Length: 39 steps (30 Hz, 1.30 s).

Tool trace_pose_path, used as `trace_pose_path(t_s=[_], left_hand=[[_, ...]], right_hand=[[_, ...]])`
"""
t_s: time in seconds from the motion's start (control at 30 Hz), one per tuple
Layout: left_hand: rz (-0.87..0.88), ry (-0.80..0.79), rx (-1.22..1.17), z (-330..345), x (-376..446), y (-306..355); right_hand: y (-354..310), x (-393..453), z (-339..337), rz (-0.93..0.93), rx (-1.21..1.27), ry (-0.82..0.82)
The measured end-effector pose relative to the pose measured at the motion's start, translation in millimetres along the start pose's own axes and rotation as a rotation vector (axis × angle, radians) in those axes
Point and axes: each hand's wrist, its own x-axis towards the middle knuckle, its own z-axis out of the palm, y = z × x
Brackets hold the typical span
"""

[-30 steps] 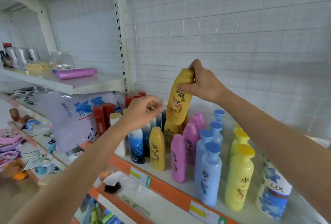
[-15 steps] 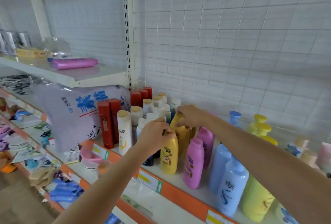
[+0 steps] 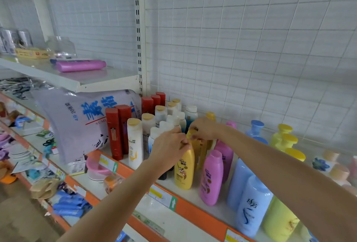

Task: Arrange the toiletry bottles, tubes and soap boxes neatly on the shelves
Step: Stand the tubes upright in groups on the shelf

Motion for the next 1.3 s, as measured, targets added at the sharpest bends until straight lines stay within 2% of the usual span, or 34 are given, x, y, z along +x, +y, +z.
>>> trace_pose_path(t_s=[0.23,0.43,0.53,0.77,1.07,1.3], left_hand=[[0.028,-0.047,0.059,-8,1,8],[0.052,-0.043,0.084,-21,4,28],[0.138,-0.035,0.136,-19,9,58],[0.356,-0.059,0.062,15,38,160],[0.564,-0.225,0.005,81,59,296],[0.600,-0.473,0.059,124,58,354]], right_hand=[[0,-6,-10,-0.005,-0.025,-0.024],[16,-53,-32,-0.063,-0.146,0.086],[37,-91,-37,-0.062,-0.240,0.152],[111,-223,-45,0.049,-0.471,0.289],[203,-377,-38,0.418,-0.240,0.318],[227,-416,2,0.495,-0.082,0.272]])
